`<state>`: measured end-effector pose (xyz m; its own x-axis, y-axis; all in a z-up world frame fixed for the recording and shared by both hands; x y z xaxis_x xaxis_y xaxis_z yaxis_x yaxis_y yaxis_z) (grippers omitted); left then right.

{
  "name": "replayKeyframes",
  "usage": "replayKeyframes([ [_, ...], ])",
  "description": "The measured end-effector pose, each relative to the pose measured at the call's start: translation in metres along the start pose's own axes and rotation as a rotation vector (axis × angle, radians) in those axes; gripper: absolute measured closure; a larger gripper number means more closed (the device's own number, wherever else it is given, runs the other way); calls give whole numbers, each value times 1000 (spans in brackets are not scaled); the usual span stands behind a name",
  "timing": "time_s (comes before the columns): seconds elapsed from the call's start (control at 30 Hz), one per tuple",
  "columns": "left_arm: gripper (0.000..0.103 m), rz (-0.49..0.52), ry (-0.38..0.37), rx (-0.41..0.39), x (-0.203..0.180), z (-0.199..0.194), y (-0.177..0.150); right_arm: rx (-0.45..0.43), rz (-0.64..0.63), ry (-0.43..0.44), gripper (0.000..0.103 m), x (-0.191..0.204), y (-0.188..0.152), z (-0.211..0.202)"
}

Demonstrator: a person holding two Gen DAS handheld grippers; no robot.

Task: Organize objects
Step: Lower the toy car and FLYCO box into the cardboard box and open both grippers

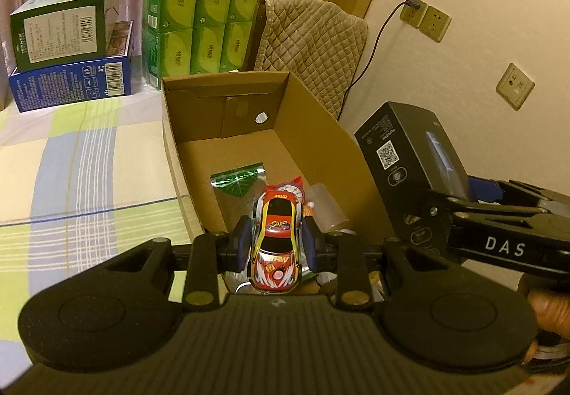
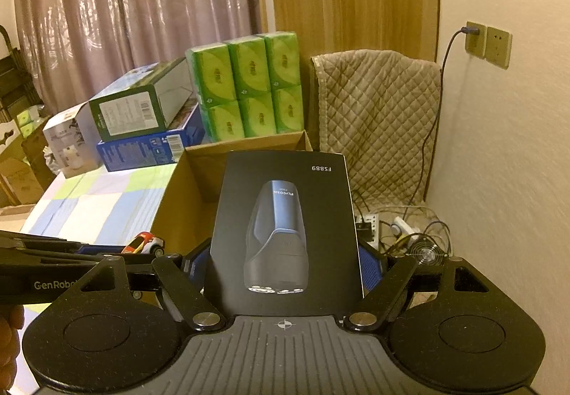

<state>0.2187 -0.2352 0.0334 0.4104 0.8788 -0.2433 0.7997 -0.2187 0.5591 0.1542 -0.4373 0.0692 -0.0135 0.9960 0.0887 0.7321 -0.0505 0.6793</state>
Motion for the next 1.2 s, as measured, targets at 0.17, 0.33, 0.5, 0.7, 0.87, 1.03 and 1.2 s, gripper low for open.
replayKeyframes([
  [0.17,78,6,-3,4,-2,7,6,9,-3,2,27,-1,4,8],
  [0.33,78,10,-8,9,-5,11,10,12,0,1,27,-2,7,12],
  [0.5,78,10,-11,8,-6,14,13,9,-1,0,27,-3,9,13],
  [0.7,77,16,-6,-15,-9,16,14,10,0,-4,27,-6,10,14],
  [0.87,52,23,43,-31,-6,15,17,6,0,-4,27,-7,10,12],
  [1.03,52,-14,68,-37,6,8,10,4,5,-1,27,-7,10,9],
  [1.2,52,-33,78,-24,14,3,0,4,-1,9,27,-3,10,7],
])
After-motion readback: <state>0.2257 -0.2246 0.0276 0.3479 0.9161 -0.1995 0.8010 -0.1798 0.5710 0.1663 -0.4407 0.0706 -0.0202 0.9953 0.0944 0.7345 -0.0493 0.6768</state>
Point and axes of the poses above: each gripper's, at about its wrist camera, not at the fingertips, and z roughly the way its jaws point, x to its left, y to its top, the point moved 1 cm from there along z, roughly the way its jaws point, and after that the axes turned 9 degrees about x, right-handed, at the moved point
